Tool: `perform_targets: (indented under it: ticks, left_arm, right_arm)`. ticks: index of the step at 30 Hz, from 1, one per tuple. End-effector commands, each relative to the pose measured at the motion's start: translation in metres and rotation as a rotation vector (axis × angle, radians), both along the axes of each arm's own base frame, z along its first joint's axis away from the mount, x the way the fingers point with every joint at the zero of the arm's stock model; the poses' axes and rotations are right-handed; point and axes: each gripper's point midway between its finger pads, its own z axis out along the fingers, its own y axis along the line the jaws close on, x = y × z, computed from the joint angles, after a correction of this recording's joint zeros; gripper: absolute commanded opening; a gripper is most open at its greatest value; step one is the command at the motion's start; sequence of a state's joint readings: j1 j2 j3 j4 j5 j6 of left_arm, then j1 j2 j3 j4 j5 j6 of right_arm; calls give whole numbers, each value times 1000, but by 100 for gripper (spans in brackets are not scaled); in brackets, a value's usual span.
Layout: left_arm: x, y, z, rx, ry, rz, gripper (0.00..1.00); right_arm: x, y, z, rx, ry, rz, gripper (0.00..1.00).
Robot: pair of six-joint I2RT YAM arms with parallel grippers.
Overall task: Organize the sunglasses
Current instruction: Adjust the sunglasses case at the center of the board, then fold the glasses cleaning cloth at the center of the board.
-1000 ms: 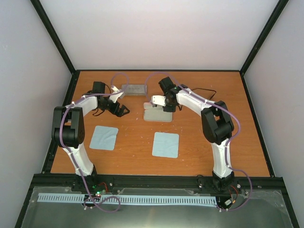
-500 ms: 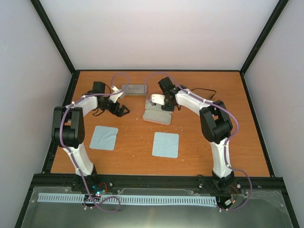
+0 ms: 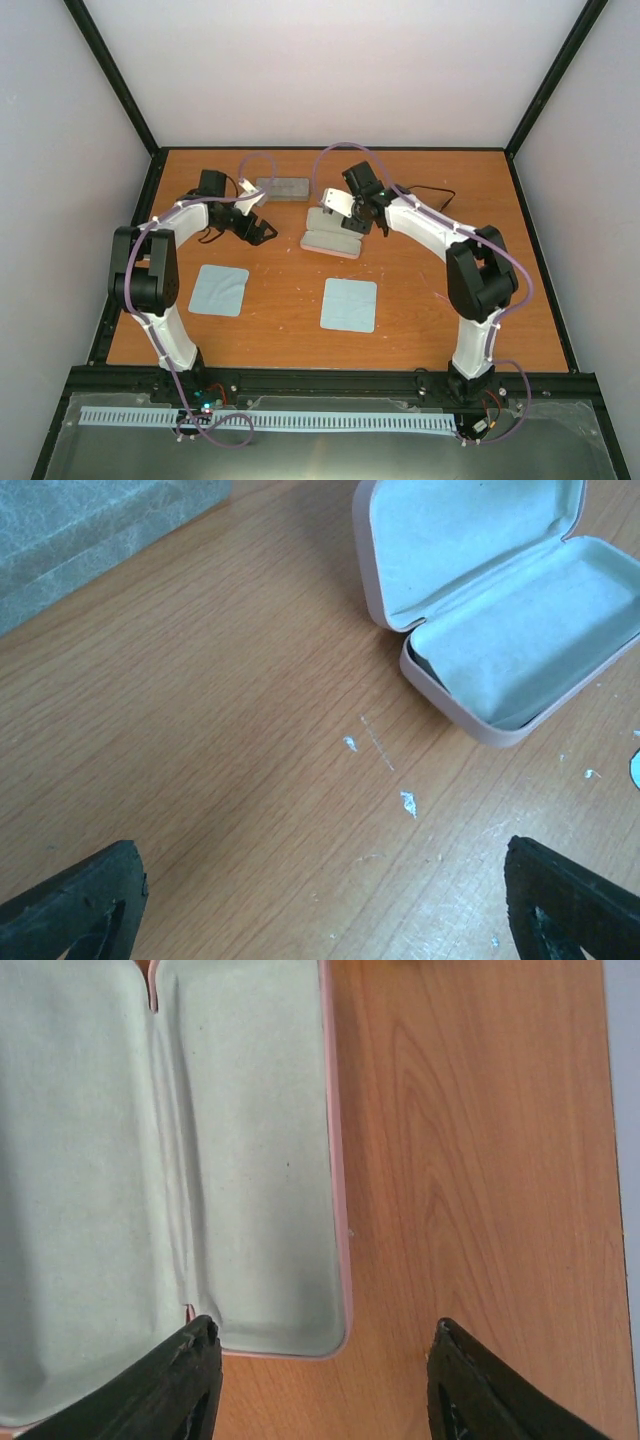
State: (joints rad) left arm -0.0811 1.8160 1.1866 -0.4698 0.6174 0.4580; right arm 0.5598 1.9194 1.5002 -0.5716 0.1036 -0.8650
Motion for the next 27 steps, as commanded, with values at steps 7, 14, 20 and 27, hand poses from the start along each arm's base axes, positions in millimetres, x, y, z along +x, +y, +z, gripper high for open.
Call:
perform_targets:
  ticks: [7,14,20,27]
  left_arm:
    - [-7,-59,39,-51,-62,-128,81]
    - [-51,-101,37,-28,-57,-229,79]
    - [-88,-121,25,-25,-18,-270,80]
    - [-91,-125,23,-22,-15,-282,80]
  right_arm:
    - [-3,-53,63,442,-133,-665,16]
    - [-67,-72,21,544,244,-916,8]
    - [-130,-65,-5,701,476,-985,33]
    - [-162,-67,-44,583,619,-1043,45]
